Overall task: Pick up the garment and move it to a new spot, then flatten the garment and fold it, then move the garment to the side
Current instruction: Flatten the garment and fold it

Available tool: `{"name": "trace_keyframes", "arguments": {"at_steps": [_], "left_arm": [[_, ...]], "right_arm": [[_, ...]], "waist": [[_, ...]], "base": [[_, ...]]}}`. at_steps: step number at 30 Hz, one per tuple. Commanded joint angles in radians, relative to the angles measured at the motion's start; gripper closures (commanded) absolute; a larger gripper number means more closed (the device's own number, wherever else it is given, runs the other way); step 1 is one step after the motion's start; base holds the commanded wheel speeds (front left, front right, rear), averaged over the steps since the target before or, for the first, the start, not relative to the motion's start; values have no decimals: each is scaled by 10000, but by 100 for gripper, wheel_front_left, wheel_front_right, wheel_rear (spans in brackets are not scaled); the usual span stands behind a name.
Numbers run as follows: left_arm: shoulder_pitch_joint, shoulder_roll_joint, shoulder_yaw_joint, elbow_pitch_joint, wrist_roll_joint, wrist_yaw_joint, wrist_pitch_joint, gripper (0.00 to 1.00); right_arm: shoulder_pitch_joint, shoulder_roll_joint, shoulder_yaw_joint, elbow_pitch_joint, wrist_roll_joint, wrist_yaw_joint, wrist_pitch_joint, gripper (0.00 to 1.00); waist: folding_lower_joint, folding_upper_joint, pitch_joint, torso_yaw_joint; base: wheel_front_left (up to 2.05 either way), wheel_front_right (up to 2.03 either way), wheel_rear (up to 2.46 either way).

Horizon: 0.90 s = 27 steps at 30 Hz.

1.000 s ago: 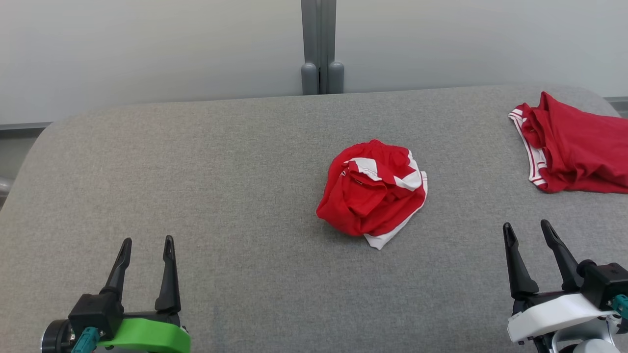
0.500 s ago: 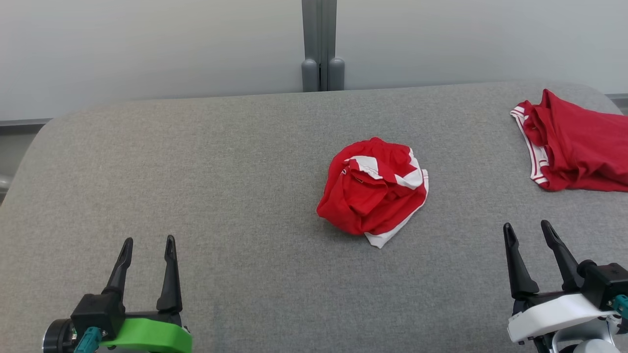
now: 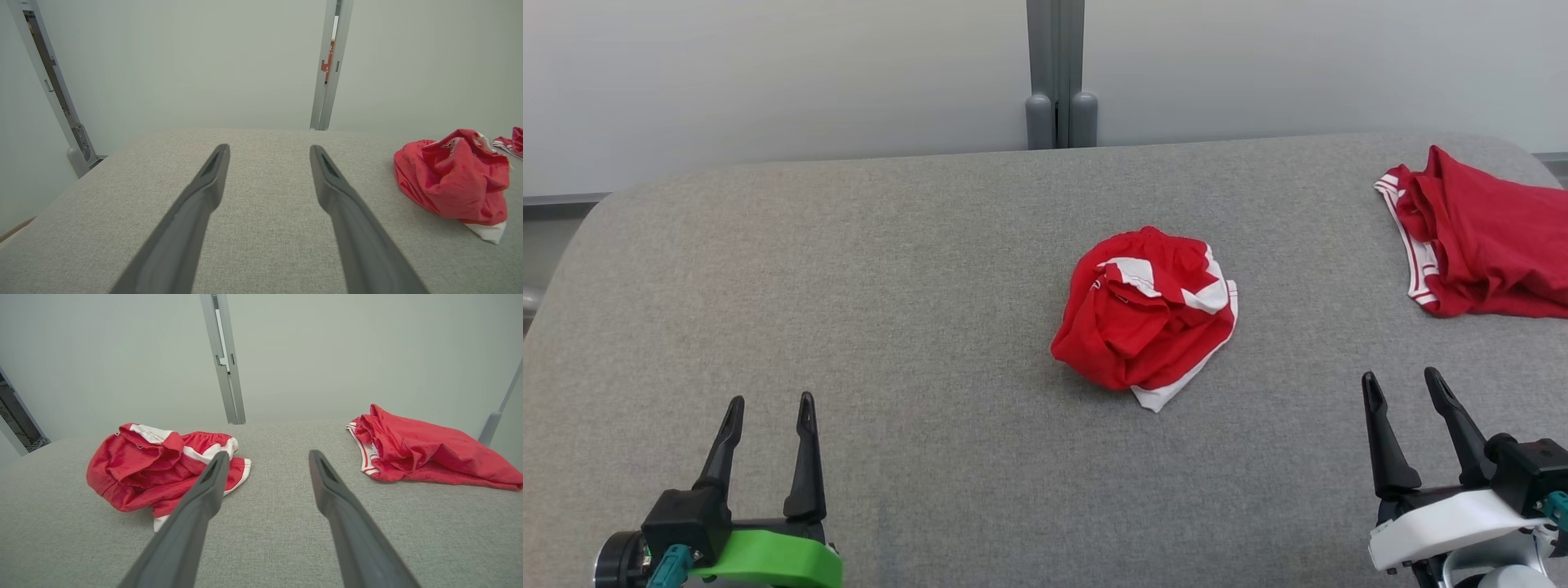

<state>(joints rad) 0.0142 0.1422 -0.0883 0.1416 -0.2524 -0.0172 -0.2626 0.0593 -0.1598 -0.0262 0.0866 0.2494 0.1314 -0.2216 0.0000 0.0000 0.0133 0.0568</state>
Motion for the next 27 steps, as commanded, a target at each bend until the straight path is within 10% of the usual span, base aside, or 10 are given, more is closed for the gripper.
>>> {"name": "trace_keyframes", "arguments": {"at_steps": [1,27], "left_arm": [[-13,-15,51,37,74,-29,-25,0],[-1928,-347,-1129,768,676,-588,-22,0]], "right_arm": [[32,-9,-24,22,19,-17,-57,0],[-315,-111,217,149,136,-17,-100,0]], "waist": [[0,0,-2,5],[0,0,342,-580]], "base": [[0,0,0],[0,0,0]]}}
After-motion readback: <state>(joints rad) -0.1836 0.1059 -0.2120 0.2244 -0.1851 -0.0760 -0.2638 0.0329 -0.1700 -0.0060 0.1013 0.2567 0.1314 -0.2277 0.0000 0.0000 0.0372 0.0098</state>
